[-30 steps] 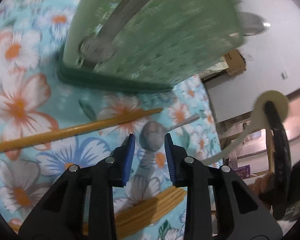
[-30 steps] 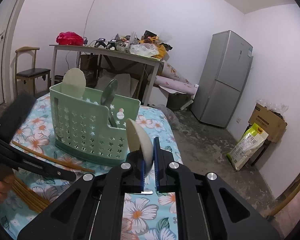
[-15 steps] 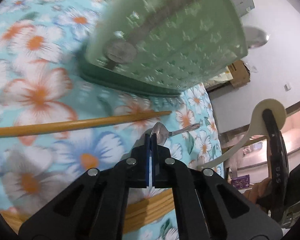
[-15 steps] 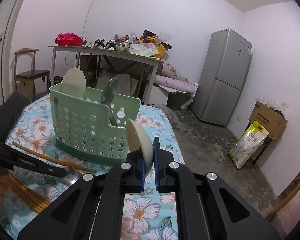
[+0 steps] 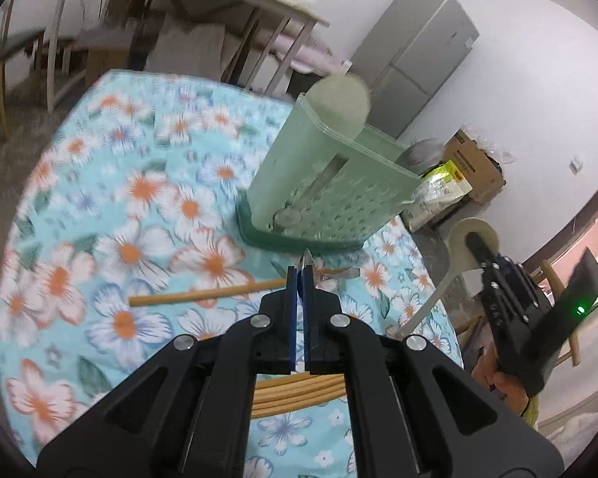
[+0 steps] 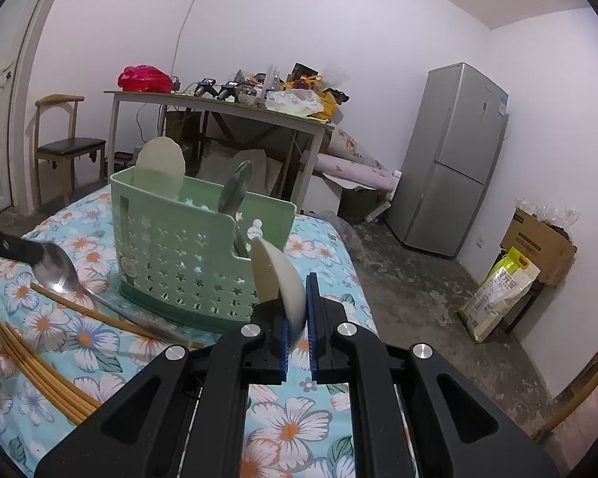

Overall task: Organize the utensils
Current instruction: 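Raise the metal spoon with the left gripper while the right gripper carries the soup spoon toward the caddy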

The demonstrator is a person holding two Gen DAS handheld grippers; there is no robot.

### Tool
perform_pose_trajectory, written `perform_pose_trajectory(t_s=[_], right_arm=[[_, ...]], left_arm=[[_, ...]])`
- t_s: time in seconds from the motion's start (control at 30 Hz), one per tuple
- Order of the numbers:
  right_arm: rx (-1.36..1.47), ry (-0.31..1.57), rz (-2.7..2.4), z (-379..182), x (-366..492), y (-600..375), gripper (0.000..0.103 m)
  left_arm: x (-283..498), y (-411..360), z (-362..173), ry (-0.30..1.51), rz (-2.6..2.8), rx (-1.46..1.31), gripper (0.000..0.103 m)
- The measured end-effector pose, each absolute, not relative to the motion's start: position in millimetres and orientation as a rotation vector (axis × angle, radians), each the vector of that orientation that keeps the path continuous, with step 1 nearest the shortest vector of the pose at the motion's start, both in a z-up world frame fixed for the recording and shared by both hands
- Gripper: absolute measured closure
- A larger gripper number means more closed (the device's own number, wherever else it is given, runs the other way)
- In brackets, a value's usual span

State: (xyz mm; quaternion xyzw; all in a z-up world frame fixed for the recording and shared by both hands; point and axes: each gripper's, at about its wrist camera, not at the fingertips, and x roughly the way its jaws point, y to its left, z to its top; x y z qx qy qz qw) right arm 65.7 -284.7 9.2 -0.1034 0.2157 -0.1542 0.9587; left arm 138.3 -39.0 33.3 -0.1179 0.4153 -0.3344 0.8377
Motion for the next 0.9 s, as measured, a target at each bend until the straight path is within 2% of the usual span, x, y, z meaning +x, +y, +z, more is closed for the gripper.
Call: perform_pose_trajectory(t_s=[0.9], right_arm=[[-0.198,0.391,-0.295,20.7,57.4,-279.4,0.095]], left_arm=[[117.0,-13.4,141.1,0.486,-0.716,-0.215,0.102]])
